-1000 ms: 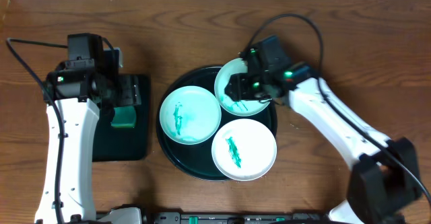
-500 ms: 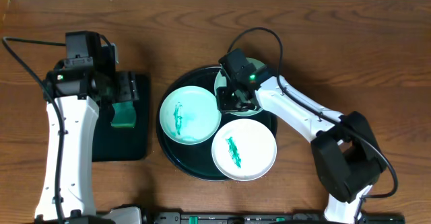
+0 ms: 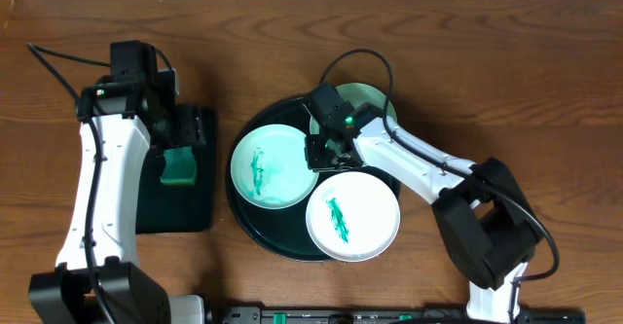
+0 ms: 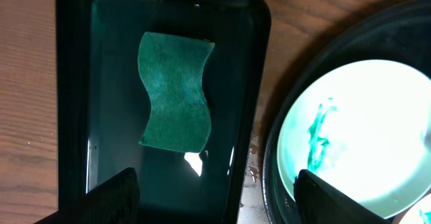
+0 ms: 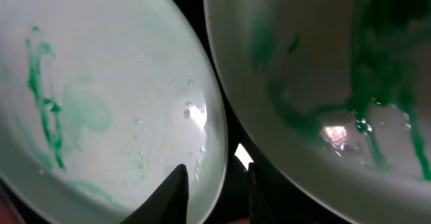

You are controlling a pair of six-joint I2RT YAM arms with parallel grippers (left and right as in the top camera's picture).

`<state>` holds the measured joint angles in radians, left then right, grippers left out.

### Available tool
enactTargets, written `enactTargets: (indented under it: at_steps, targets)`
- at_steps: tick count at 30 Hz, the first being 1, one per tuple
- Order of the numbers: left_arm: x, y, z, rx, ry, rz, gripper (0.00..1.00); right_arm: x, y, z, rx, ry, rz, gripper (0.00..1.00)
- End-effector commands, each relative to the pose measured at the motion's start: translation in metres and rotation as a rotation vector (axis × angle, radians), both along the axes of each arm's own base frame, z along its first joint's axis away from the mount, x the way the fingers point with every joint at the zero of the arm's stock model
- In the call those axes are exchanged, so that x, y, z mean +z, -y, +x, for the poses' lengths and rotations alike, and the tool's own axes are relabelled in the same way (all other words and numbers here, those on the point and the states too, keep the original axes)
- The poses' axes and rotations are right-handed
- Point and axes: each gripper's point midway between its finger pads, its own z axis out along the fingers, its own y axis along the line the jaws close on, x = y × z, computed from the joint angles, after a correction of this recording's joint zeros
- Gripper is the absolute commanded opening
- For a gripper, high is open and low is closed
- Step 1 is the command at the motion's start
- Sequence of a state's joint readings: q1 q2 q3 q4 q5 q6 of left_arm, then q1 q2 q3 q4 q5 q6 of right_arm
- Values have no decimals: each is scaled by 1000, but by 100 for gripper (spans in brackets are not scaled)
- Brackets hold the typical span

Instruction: Clean dirty plates on tray and stack at the side

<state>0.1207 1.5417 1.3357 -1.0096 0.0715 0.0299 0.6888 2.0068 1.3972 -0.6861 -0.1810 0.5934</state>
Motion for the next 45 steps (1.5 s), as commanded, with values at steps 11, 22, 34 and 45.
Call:
enactTargets:
  at_steps: [11,22,34,45]
  targets:
    - [-19,-18,7,4,-59,87,74,-29,-5,9,-55,-18,-23,1]
    - [-73,-26,5,4,-218,30,68,-28,-7,7,-33,-21,-14,1]
    - [-127,-29,6,-10,-292,-176,46,-28,-7,7,-32,-22,-11,1]
    - [-160,-27,-2,-10,-382,-182,7,-28,-7,7,-32,-22,-11,1]
